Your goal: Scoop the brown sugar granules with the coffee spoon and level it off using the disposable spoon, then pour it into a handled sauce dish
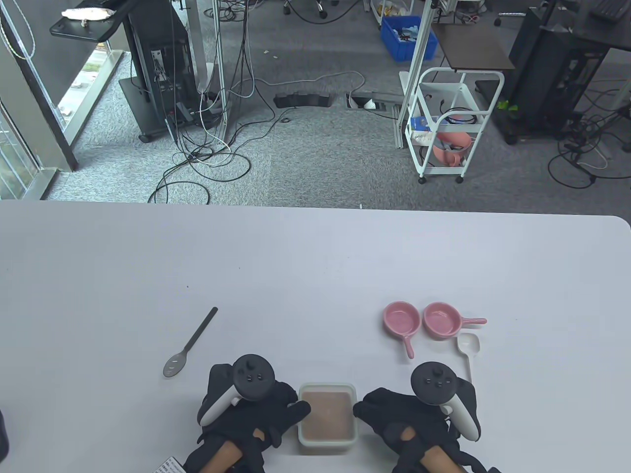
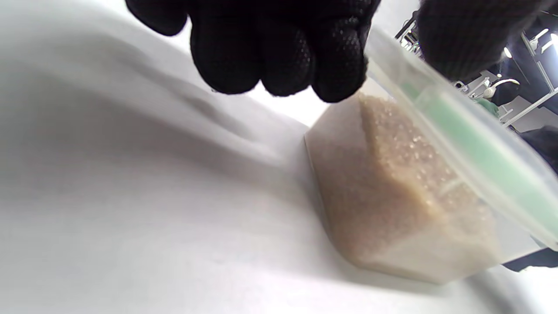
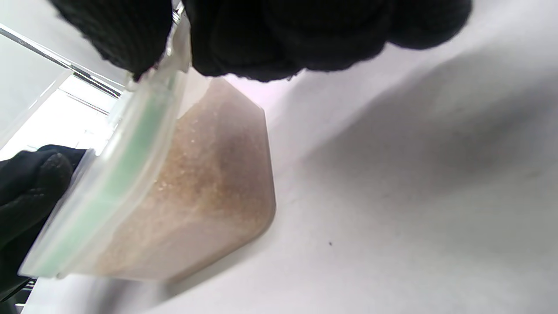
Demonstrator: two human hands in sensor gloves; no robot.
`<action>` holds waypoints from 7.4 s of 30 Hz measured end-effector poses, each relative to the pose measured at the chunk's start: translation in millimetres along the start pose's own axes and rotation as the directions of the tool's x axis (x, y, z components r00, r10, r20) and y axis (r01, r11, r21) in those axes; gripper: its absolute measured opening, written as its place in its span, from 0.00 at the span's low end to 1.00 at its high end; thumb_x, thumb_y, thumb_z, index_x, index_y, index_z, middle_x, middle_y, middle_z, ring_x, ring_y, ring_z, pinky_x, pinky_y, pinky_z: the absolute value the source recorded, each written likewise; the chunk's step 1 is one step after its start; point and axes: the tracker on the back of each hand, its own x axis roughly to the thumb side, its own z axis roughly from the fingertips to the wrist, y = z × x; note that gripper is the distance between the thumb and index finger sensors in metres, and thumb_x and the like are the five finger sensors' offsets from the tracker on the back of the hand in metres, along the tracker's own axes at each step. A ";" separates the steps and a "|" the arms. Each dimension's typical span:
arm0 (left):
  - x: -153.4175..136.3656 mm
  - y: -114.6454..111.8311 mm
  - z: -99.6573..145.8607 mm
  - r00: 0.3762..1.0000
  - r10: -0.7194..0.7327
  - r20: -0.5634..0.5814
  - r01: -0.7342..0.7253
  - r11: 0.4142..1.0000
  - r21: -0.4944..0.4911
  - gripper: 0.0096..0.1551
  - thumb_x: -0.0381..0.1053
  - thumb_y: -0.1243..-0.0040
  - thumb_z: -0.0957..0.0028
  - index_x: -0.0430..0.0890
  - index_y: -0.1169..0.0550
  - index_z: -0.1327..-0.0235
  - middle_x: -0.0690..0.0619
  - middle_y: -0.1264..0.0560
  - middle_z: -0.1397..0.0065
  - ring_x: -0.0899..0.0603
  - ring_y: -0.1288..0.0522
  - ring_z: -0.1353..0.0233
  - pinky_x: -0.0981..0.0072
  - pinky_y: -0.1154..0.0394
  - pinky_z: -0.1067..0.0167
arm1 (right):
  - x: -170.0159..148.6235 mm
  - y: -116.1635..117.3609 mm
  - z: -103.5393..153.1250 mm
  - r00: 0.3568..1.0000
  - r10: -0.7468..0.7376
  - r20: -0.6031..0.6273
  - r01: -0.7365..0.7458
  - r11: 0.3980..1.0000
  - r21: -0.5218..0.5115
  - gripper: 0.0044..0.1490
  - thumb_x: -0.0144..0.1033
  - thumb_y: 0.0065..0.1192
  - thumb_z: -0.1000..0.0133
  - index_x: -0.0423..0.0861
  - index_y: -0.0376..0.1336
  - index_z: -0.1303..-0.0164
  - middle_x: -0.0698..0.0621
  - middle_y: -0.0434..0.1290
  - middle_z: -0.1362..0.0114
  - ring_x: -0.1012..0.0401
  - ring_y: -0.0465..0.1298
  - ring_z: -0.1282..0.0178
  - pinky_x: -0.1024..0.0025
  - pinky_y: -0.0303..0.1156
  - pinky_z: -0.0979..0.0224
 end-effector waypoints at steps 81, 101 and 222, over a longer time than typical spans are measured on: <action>-44.7 31.0 -12.5 0.928 -0.359 -0.095 0.370 0.918 0.143 0.71 0.82 0.33 0.68 0.54 0.47 0.15 0.53 0.46 0.10 0.38 0.38 0.12 0.41 0.50 0.16 | 24.7 -29.1 18.6 0.850 0.318 0.420 -0.326 0.944 -0.055 0.65 0.68 0.66 0.50 0.56 0.33 0.17 0.52 0.30 0.12 0.51 0.28 0.13 0.51 0.21 0.21; -48.2 13.7 -23.6 0.898 -0.419 -0.134 0.431 0.899 0.078 0.69 0.81 0.36 0.66 0.55 0.50 0.16 0.54 0.49 0.10 0.39 0.41 0.10 0.43 0.51 0.16 | 24.1 -27.3 17.4 0.855 0.319 0.408 -0.335 0.942 -0.033 0.64 0.68 0.66 0.50 0.56 0.33 0.17 0.52 0.30 0.12 0.51 0.28 0.13 0.51 0.21 0.21; 21.6 -17.5 0.0 0.909 -0.291 0.297 0.306 0.952 -0.005 0.71 0.83 0.37 0.67 0.54 0.52 0.16 0.53 0.50 0.11 0.39 0.45 0.09 0.41 0.51 0.17 | 54.6 -47.4 63.6 0.685 0.569 0.454 -0.364 0.808 -0.464 0.26 0.43 0.71 0.48 0.46 0.75 0.42 0.53 0.82 0.65 0.58 0.78 0.80 0.52 0.75 0.52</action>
